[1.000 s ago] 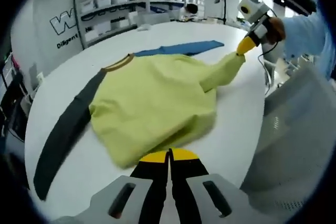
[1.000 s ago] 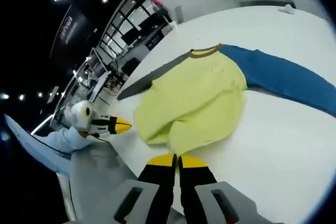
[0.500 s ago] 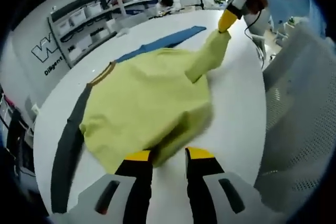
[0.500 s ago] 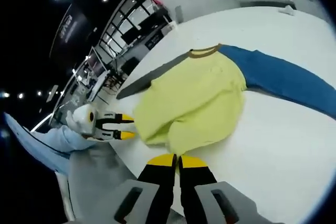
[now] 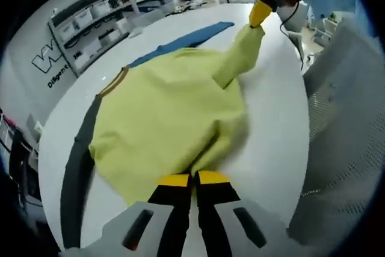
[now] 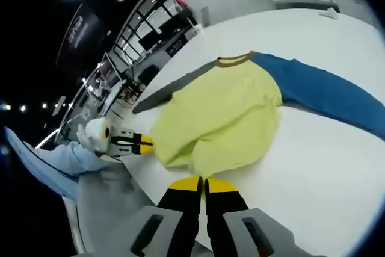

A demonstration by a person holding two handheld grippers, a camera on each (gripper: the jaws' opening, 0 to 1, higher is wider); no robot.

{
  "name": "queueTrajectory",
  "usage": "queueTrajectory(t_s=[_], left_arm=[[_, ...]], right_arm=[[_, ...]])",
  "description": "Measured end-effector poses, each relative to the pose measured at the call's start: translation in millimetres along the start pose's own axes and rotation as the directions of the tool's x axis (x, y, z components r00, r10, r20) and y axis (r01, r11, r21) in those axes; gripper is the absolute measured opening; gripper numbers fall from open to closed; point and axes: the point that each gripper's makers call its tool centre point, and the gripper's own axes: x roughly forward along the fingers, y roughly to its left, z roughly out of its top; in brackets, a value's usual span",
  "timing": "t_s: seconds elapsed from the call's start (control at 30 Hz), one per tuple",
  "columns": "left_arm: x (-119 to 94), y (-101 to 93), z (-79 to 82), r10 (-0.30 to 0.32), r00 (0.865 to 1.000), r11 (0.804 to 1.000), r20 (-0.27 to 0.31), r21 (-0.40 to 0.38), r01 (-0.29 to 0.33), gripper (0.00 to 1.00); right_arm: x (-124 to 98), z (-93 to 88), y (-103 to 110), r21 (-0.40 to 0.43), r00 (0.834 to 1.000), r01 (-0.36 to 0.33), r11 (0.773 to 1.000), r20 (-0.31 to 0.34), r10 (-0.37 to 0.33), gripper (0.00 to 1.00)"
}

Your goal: Fold the garment on the visible template until the final outline fits inside the template.

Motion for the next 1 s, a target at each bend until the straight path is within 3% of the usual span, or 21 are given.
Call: queueTrajectory(t_s=[0.1,0.3,0.53,0.63,0.7,0.77,0.83,1.0], left_arm=[[-15,-11.3,-3.2,-0.091,0.996,0.987,-0.005,-0.135,0.089,0.02],[-38,-17.2,-5.4,-0.144,0.989,0.958,-0.021,-0.254,0.134,0.02],[-38,-36.2,-13.1,-0.174,0.980,0.962,-0.099,-0.229,0.147,0.02],[-31,-43.2,-15.9,-0.167,0.977,0.970,-0.131,-0.196,0.140,0.02],[-29,-43.7,-18.7,-0.153,0.977,0.978,-0.148,-0.162,0.129,0.02],[-28,-44.1,-18.9,-0.149,0.979,0.980,-0.137,-0.155,0.127,0.02],[-30,-41.9,-18.2,-0.147,0.983,0.972,-0.107,-0.201,0.123,0.03],[-41,-34.3,-15.1,-0.143,0.989,0.938,-0.029,-0.322,0.126,0.07]], right_arm=[[-2,1.4,-2,-0.005,1.000,0.006,1.000,-0.001,-0.006,0.00],[-6,5.7,-6,0.005,1.000,0.027,1.000,-0.010,-0.027,0.00],[-3,-10.3,-13,-0.024,0.993,0.072,0.997,-0.091,-0.074,0.00],[-3,-26.6,-29,-0.090,0.976,0.138,0.986,-0.155,-0.151,0.00],[-1,-33.8,-31,-0.098,0.972,0.141,0.985,-0.173,-0.156,0.00],[1,-39.9,-34,-0.094,0.971,0.142,0.985,-0.181,-0.158,0.00],[2,-44.8,-40,-0.091,0.967,0.157,0.983,-0.187,-0.171,0.00],[4,-54.2,-52,-0.091,0.960,0.190,0.977,-0.192,-0.205,0.00]])
